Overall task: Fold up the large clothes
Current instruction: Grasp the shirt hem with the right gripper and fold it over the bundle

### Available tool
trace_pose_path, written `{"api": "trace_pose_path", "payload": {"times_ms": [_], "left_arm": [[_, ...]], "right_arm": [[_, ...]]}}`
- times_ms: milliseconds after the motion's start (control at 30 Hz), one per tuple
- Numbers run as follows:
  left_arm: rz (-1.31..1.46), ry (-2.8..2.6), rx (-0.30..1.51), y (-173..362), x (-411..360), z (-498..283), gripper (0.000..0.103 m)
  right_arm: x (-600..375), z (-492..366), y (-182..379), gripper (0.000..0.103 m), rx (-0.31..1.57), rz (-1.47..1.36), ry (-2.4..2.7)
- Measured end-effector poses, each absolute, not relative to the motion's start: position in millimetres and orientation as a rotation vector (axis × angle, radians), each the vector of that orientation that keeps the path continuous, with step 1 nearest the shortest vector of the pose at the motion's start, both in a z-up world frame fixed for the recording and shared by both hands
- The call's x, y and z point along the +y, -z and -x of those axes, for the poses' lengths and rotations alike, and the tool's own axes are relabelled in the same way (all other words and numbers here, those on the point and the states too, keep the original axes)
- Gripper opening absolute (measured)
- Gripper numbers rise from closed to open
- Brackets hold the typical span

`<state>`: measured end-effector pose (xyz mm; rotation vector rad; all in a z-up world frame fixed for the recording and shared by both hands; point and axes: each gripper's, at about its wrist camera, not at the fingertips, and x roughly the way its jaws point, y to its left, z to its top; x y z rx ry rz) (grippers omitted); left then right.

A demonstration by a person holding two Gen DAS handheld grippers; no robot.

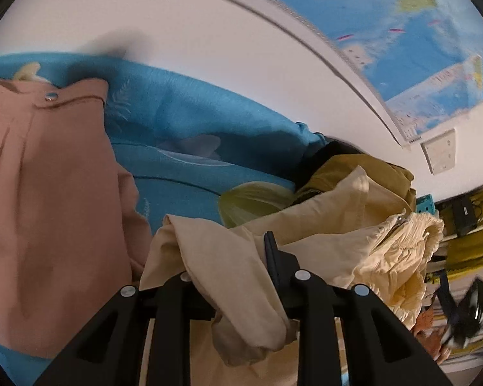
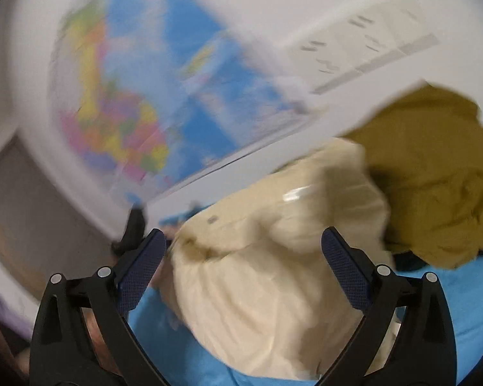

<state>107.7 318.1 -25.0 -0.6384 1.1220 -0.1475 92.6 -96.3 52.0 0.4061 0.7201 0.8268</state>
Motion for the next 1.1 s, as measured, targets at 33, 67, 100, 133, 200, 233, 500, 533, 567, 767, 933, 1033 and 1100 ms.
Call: {"api": "trace_pose_path", "payload": {"times_ms": [33,67,100,133,200,233,500,533,567,767,933,1033,1100], "left_arm": [[0.644,0.151,1.126,27,318,-110,0.024],[0.648,0.152,1.129,28,318,-111,0.024],[0.656,0.151,1.13,29,319,-112,0.024],[0.668,0.157,1.131,29,319,-112,0.025],[0.699,0.165,1.127,28,322,-111,0.031],[0.721,0.179,1.119,26,324,-109,0.033],[0.655,0.366,0.747,-40,335,-33,0.075],[0.618,0.387,0.702,-50,331,-20,0.076],[0.58,0.407,0.682,-56,324,-13,0.079],[0.201,0.454,0.781,-45,221,-16,0.081],[0.166,0.376,0.835,-26,191,-51,0.052],[0.203,0.331,0.85,-20,196,-72,0.034],[0.213,0.266,0.872,-9,202,-84,0.037]], "right_arm": [[-82,-82,-51,0.096,0.724,-0.321,-0.835],[-68,-74,-49,0.096,0.732,-0.242,-0.827],[-52,-67,-44,0.095,0.736,-0.154,-0.813],[-30,-60,-35,0.095,0.735,-0.041,-0.786],[-4,-59,-18,0.088,0.754,0.062,-0.763],[11,-62,-5,0.084,0.774,0.116,-0.75],[13,-74,1,0.004,0.733,0.117,-0.712],[11,-73,-6,0.004,0.714,0.109,-0.713],[7,-71,-13,0.004,0.7,0.1,-0.711],[13,-78,-44,0.003,0.626,0.076,-0.689],[31,-101,-66,0.003,0.548,0.094,-0.644],[42,-125,-58,0.003,0.547,0.131,-0.601],[44,-152,-33,0.005,0.647,0.115,-0.59]]}}
